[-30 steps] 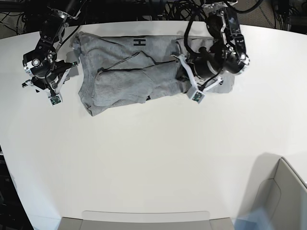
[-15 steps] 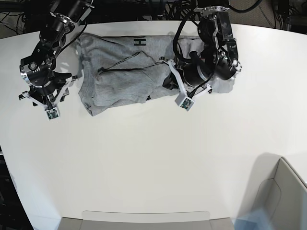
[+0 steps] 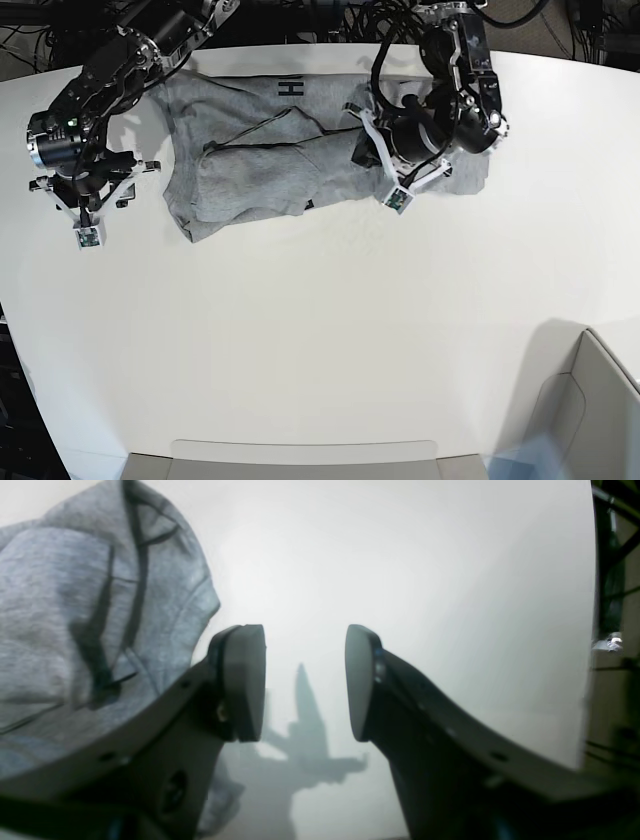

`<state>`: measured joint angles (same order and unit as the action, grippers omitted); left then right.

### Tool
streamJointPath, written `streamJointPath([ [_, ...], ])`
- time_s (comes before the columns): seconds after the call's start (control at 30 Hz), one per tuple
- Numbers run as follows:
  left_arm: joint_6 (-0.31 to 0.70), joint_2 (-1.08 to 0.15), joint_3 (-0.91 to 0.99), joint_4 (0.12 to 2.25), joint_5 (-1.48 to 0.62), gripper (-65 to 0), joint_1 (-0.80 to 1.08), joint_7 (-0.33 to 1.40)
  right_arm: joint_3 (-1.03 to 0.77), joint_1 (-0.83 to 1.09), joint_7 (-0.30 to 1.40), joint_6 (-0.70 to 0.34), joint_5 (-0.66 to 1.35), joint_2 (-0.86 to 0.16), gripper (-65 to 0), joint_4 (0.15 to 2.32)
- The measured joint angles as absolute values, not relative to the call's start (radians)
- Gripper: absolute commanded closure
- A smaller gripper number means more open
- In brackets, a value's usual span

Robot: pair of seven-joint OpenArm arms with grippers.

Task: Fold the T-shirt properly
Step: 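Grasp the strip's other end with the right gripper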

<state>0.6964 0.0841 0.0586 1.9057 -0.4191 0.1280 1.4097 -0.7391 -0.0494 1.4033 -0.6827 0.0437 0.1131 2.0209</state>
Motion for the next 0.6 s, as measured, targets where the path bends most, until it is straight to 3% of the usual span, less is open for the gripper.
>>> streamJointPath([
  [0.33, 0.696, 0.084, 0.058, 1.906, -0.423, 0.0, 0.147, 1.407, -0.736, 0.04, 1.406, -0.683, 0.599, -0.002, -26.2, 1.693],
  [0.6, 0.696, 0.084, 0.058, 1.906, -0.423, 0.0, 0.15, 1.406, -0.741, 0.075, 1.406, -0.683, 0.614, -0.025, -26.1, 1.583],
])
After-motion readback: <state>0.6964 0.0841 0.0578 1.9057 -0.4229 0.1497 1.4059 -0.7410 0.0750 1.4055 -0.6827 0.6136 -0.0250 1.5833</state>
